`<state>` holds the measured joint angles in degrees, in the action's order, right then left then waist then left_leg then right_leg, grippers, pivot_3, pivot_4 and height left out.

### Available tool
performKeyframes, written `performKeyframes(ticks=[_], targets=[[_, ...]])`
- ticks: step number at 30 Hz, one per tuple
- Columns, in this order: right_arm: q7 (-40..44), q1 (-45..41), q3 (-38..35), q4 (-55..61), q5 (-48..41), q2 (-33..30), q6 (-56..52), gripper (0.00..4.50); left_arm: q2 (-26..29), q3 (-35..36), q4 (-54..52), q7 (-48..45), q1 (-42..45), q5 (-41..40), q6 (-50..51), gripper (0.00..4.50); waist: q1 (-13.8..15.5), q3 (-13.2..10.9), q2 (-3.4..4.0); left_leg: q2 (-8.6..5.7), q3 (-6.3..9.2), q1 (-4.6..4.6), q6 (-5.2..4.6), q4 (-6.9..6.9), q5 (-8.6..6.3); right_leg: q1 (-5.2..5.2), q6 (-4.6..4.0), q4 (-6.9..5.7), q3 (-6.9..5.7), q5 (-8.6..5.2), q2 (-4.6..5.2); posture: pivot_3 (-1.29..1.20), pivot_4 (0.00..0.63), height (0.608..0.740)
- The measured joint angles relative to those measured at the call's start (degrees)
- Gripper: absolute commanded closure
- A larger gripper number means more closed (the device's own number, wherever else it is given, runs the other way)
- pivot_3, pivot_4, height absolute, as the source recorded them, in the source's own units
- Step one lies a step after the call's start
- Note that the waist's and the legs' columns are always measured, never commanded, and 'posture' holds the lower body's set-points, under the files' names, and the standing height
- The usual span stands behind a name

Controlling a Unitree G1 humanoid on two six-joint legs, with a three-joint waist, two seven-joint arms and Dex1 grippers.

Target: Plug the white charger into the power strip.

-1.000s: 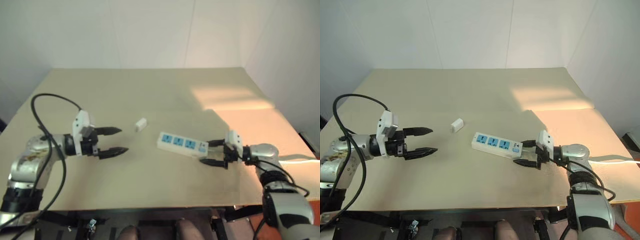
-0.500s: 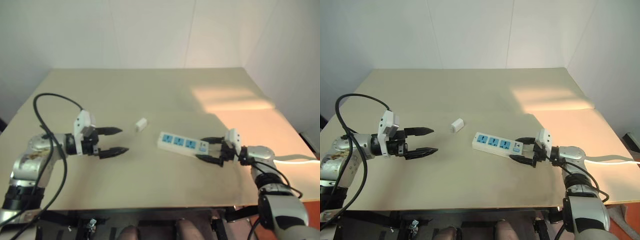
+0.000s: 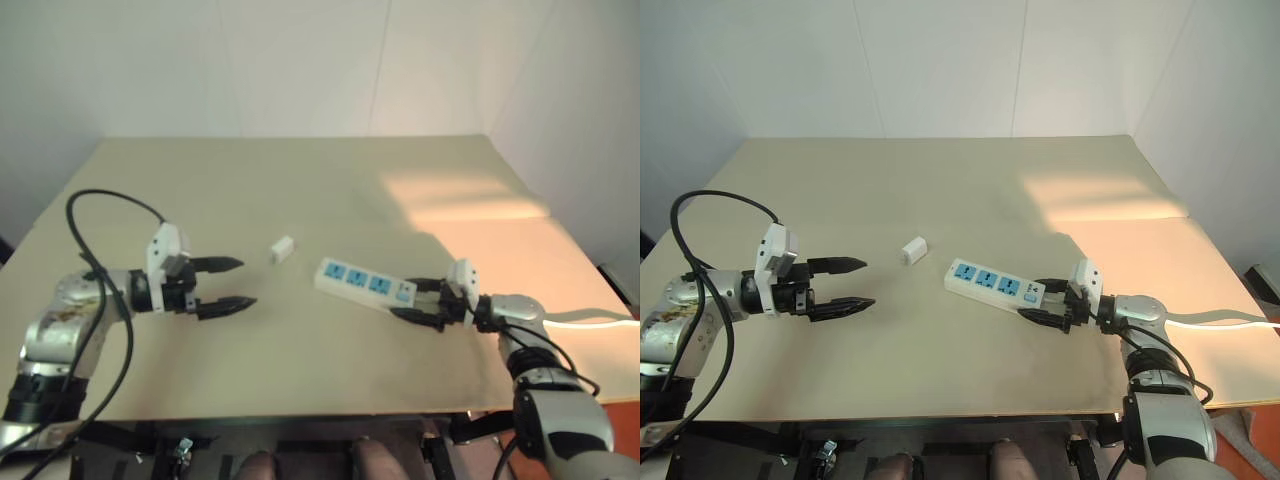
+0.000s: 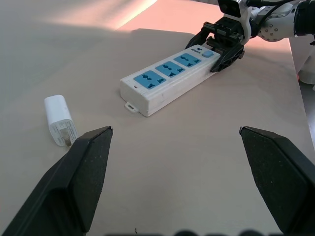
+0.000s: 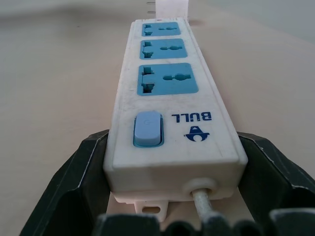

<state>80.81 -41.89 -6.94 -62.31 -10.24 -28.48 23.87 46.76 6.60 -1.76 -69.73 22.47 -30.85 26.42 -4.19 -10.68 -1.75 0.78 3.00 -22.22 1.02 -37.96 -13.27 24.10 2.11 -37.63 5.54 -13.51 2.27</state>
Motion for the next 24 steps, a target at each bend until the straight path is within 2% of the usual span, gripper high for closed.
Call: performKeyframes(ticks=[5,12,15,20,22,24], targets=[[-2.81,0.23,0.05,-0.05,0.48,0.08,3.04,1.07,0.0,0.0,0.0,0.03,0.0,0.0,0.0,0.0,0.04,0.0,0.0,0.0,0.0,-0.01,0.0,0.0,0.0,0.0,0.0,0.01,0.0,0.0,0.0,0.0,0.15,0.74],[-2.1,0.23,0.04,-0.21,0.33,-0.16,2.83,1.07,-1.02,-0.01,0.57,0.43,1.83,-0.04,-0.01,0.0,0.07,0.0,0.0,-0.01,0.01,-0.02,0.0,0.0,0.0,0.0,0.0,0.0,-0.01,0.0,0.0,0.0,0.15,0.74],[-0.81,0.22,0.12,-0.18,0.03,-0.26,1.57,1.07,-2.4,-0.09,2.1,2.86,8.37,0.77,-0.5,0.0,0.31,0.0,-0.01,-0.04,0.04,-0.01,0.0,-0.01,0.0,-0.05,0.0,0.02,-0.04,0.0,0.01,0.0,0.15,0.74],[-0.04,-0.13,0.93,0.5,0.03,-0.18,0.55,1.07,-6.2,-1.8,8.17,15.22,27.49,7.58,0.47,0.0,0.2,0.0,-0.03,-0.08,0.06,-0.07,0.01,-0.04,0.0,-0.05,0.04,0.08,-0.04,0.02,0.06,0.0,0.15,0.74],[0.13,-0.16,1.16,0.69,-0.02,-0.26,0.42,1.07,-6.14,-5.2,12.39,15.59,34.37,10.12,4.27,0.0,0.01,0.0,-0.03,-0.1,0.05,-0.09,0.01,-0.01,0.0,0.0,0.04,0.07,-0.02,0.02,0.06,0.0,0.15,0.74],[0.18,-0.07,1.45,0.96,-0.03,-0.4,-0.12,1.07,-5.27,-11.53,17.46,13.85,41.63,13.93,9.71,0.0,-0.07,-0.01,-0.03,-0.14,0.06,-0.07,0.01,-0.01,0.0,0.0,0.06,-0.01,-0.03,0.01,0.05,0.0,0.15,0.74]])
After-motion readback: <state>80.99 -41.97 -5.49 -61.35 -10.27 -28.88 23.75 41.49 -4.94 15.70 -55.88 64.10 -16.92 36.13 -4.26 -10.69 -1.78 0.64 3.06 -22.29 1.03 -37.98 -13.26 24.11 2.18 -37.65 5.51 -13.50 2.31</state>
